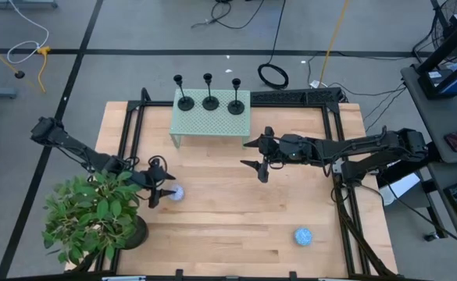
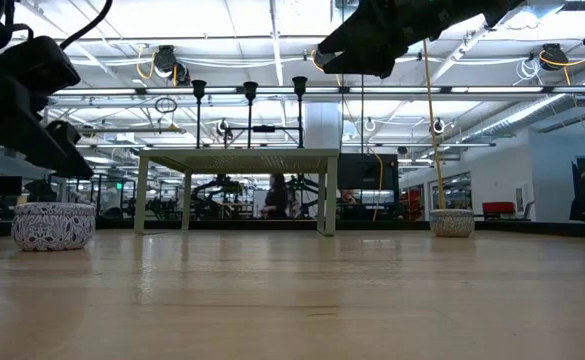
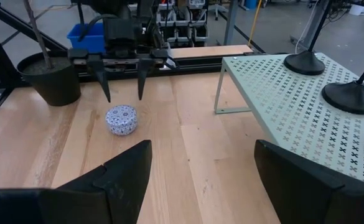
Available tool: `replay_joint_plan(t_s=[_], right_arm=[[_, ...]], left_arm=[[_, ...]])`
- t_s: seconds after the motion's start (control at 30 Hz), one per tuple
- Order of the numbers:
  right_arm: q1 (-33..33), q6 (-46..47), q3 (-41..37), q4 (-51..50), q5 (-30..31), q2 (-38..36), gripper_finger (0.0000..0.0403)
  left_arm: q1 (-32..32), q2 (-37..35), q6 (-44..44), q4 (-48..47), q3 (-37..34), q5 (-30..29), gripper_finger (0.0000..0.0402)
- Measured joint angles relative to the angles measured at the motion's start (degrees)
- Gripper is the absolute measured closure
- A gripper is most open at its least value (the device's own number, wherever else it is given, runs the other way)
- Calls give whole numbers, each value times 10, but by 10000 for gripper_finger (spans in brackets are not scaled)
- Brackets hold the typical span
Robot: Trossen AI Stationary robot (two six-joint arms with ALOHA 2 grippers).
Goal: Pick & Place candle stick holders
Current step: Put the red patterned scented candle on the shelf
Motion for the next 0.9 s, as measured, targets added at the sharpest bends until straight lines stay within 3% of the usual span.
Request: replay_joint_plan(t_s=[0.27,0.5,0.73,0.9], right_arm=[[0,0,0,-2,0,0,124],[0,0,0,-4,0,0,124],[0,0,0,-4,0,0,124],[0,0,0,-4,0,0,124]], left_arm=[[-14,83,-25,30,0,11,67],[-32,130,12,132,0,43,64],[-37,160,-20,92,2,32,64],[-37,192,-20,129,2,33,64]])
